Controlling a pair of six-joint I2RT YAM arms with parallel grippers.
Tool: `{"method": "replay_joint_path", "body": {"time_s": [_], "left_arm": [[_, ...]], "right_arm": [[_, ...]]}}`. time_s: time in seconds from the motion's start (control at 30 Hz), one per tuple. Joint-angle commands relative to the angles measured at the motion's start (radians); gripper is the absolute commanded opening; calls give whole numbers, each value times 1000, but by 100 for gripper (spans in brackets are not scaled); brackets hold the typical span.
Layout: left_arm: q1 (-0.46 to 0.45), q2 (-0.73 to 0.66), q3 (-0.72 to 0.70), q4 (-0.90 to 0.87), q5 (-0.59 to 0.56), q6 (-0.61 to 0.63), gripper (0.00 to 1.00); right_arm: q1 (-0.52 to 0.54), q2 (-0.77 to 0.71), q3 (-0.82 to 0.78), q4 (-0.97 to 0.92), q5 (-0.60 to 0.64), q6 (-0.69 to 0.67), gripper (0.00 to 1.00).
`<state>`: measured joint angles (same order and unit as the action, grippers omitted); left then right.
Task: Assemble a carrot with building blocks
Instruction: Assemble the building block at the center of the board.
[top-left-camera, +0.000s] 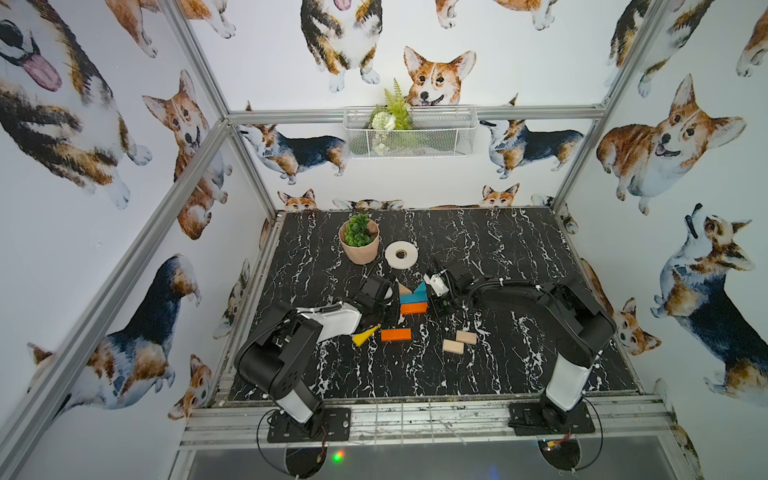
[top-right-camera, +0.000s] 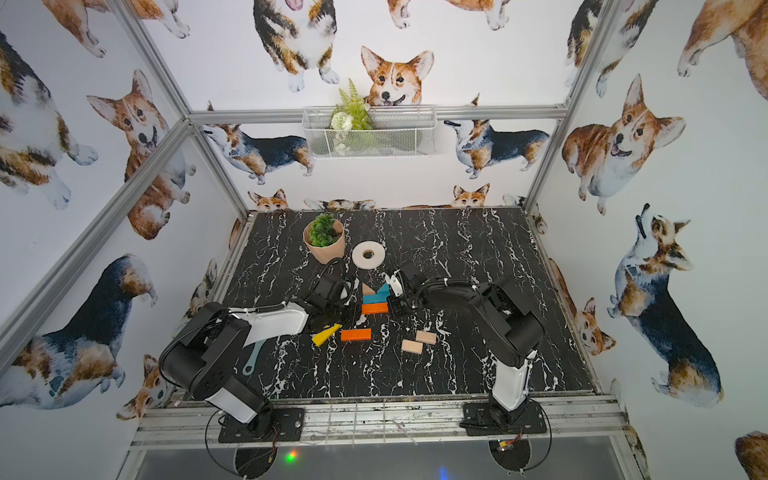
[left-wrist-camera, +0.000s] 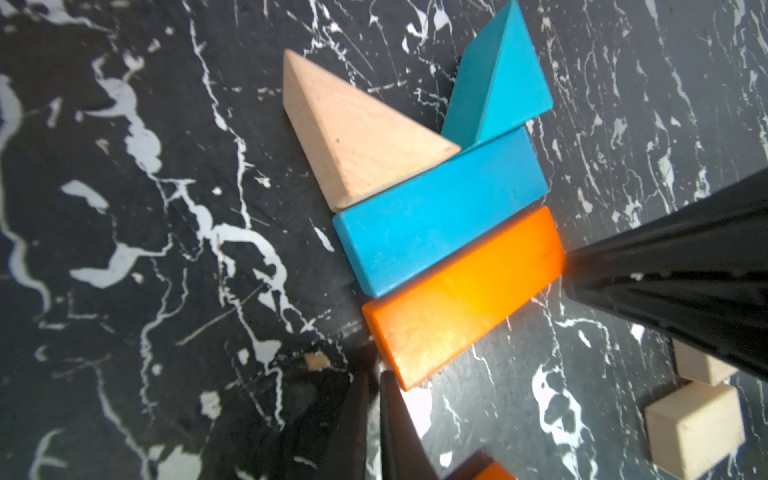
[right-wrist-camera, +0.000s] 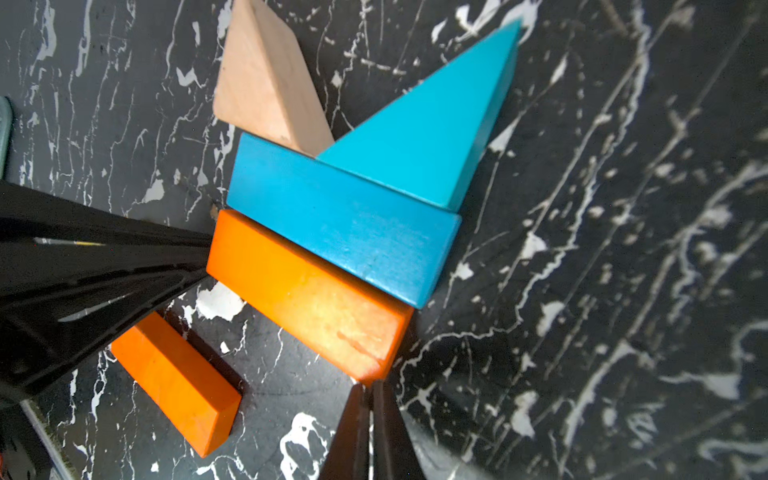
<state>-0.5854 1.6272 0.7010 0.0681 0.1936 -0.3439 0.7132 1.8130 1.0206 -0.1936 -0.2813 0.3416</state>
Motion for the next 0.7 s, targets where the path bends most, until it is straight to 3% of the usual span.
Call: {"method": "replay_joint_path", "body": {"time_s": [0.0, 0.3, 0.47, 0.67], "left_arm": [[-1, 9, 10, 0, 19, 8, 13], [-1, -12, 5, -32, -43, 1, 13], [2, -93, -37, -57, -126, -2, 14], [13, -259, -78, -146, -212, 8, 34]], "right_arm": [[4, 3, 1, -18, -7, -2, 10], [3, -22, -11, -17, 12, -4, 9], [4, -46, -22, -20, 40, -10, 10], [18, -93, -55, 24, 26, -16, 12]]}}
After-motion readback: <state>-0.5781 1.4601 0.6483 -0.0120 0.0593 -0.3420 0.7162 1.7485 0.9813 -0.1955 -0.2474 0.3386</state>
